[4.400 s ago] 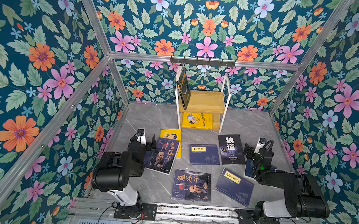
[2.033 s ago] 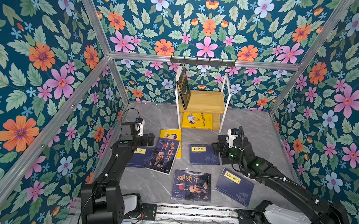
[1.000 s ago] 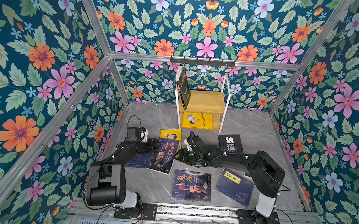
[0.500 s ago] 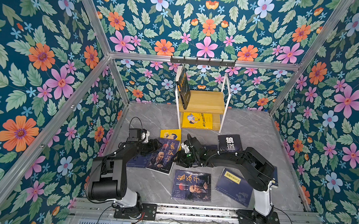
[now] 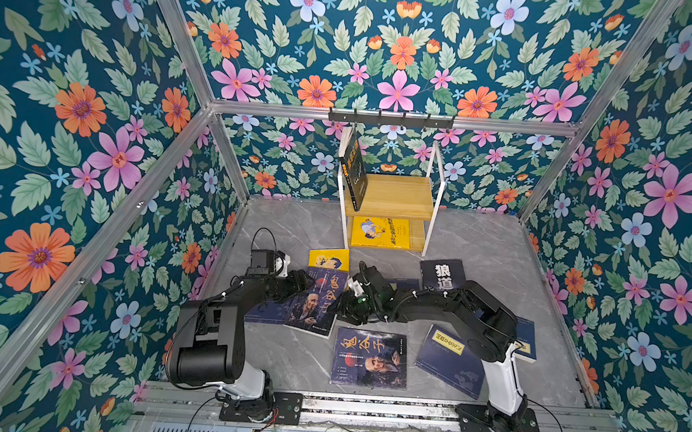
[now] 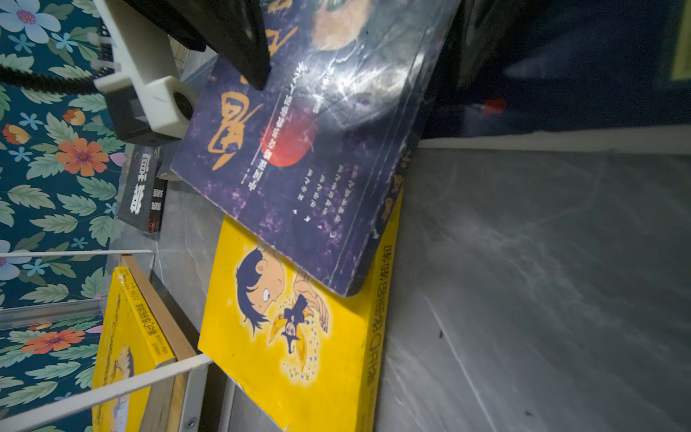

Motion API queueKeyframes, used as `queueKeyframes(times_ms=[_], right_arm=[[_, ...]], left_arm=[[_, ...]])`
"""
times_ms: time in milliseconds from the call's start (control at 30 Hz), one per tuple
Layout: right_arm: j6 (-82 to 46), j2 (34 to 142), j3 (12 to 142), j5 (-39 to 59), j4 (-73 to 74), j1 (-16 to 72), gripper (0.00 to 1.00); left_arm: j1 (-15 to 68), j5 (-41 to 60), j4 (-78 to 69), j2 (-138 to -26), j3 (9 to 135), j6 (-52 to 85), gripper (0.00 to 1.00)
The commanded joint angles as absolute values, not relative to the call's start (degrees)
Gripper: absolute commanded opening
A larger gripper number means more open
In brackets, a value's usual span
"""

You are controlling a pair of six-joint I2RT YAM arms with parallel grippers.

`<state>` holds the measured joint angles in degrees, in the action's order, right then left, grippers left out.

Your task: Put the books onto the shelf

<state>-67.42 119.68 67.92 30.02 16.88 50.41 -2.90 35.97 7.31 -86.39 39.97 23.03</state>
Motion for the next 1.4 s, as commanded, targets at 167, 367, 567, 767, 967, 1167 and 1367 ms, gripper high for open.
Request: queueKeyframes(times_ms=[167, 367, 567, 767, 967, 1167, 1367], right_arm=[[-68.17, 118.97, 68.38, 31.04, 21.51, 50.36, 0.43], [-67.39, 118.05, 67.93, 31.64, 24.1, 50.36, 0.36], [-65.6, 116.23, 67.89, 30.81, 23.03, 50.71, 0.35], [-64.86, 116.44, 69.31, 30.6, 23.12, 50.8, 0.35], [-64.45, 118.46, 72.27, 30.94, 22.43, 50.71, 0.35], [-64.04, 118.84, 72.93, 30.67, 21.78, 50.3, 0.29], [-59.78, 114.06, 70.14, 28.8, 20.11, 49.56, 0.07]], left_arm=[[-2.34, 37.17, 6.49, -86.39, 39.75, 23.73, 0.78], [-2.09, 36.74, 6.5, -86.07, 39.79, 23.82, 0.75], [-2.02, 36.65, 6.42, -86.01, 39.63, 24.08, 0.74], [-1.67, 36.82, 6.37, -85.96, 39.7, 24.64, 0.72], [-1.58, 37.44, 5.79, -85.3, 39.37, 25.04, 0.71], [-1.49, 37.98, 5.37, -84.11, 38.82, 25.27, 0.71], [-1.63, 32.85, 6.94, -79.26, 40.22, 20.35, 0.78]])
